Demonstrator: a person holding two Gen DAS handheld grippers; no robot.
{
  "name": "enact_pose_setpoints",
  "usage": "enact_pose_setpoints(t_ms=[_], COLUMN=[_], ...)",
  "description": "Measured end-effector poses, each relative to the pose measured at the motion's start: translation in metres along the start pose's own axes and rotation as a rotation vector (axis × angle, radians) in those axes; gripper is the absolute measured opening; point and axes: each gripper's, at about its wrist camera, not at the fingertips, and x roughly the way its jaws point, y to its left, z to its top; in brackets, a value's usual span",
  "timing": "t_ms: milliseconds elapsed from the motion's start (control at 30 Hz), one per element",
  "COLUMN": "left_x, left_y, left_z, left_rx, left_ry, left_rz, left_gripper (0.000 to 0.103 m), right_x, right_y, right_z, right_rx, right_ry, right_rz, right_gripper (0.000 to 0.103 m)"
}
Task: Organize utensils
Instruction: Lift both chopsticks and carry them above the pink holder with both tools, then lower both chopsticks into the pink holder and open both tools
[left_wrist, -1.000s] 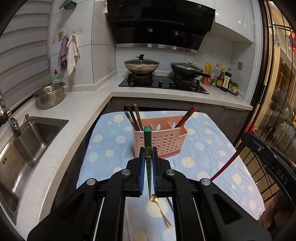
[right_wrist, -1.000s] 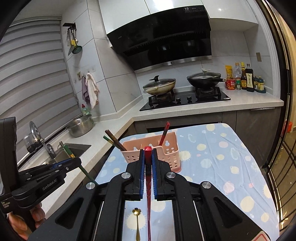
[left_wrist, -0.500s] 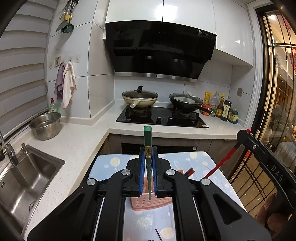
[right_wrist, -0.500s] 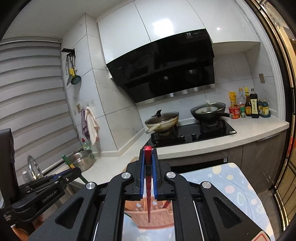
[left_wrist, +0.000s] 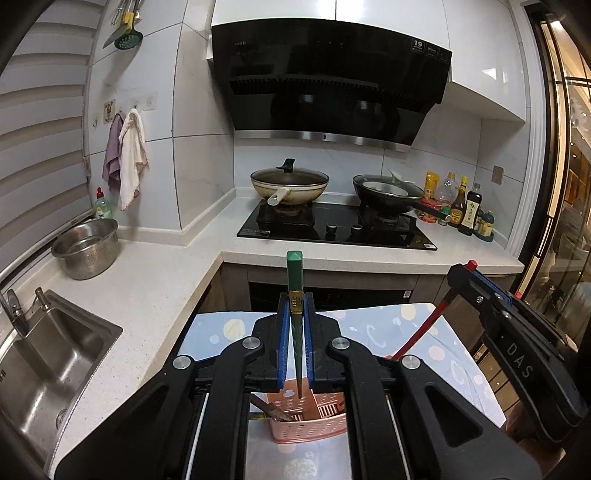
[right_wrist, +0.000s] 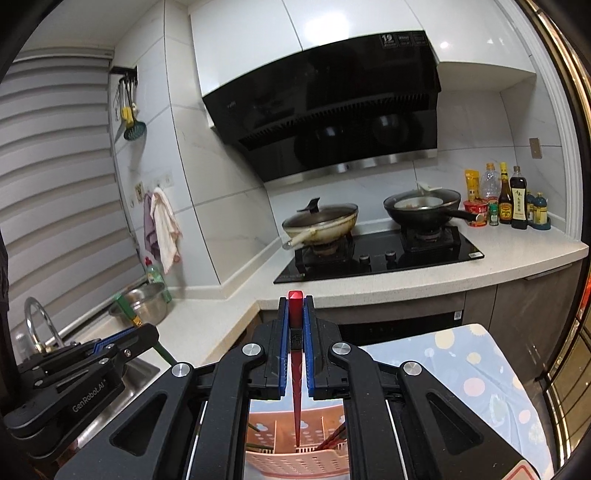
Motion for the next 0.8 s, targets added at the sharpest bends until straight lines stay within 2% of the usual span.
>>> enact_pose_setpoints(t_ms=[333, 400, 500, 567, 667, 800], left_x=[0.029, 0.030, 0.029, 0.026, 0.020, 0.009], left_y=[0.008, 0.008, 0.008, 0.009, 0.008, 0.008], left_z=[-0.012, -0.013, -0.013, -0.012, -0.012, -0.011], left_rx=[-0.006, -0.008, -0.006, -0.007, -0.005, -0.007], left_ry=[0.049, 0.043, 0.039, 0.030, 0.018, 0.007], left_rz=[0.008, 0.017, 0.031, 0.042, 0.050, 0.042], left_gripper=[0.007, 0.008, 0.017, 0.030, 0.036, 0.037], right_x=[0.037, 0.036, 0.032, 0.028, 0.017, -0.001], right_y=[0.003, 0.004, 0.006, 0.008, 0.008, 0.006], right_z=[-0.025, -0.027, -0.027, -0.027, -0.028, -0.032], right_rx=[-0.017, -0.020, -0.025, -0.030, -0.029, -0.022], right_ry=[0.089, 0.082, 0.068, 0.061, 0.052, 0.055], right_rz=[-0.014, -0.021, -0.030, -0.033, -0.032, -0.027], right_gripper=[0.007, 0.019, 0.034, 0.035, 0.039, 0.040])
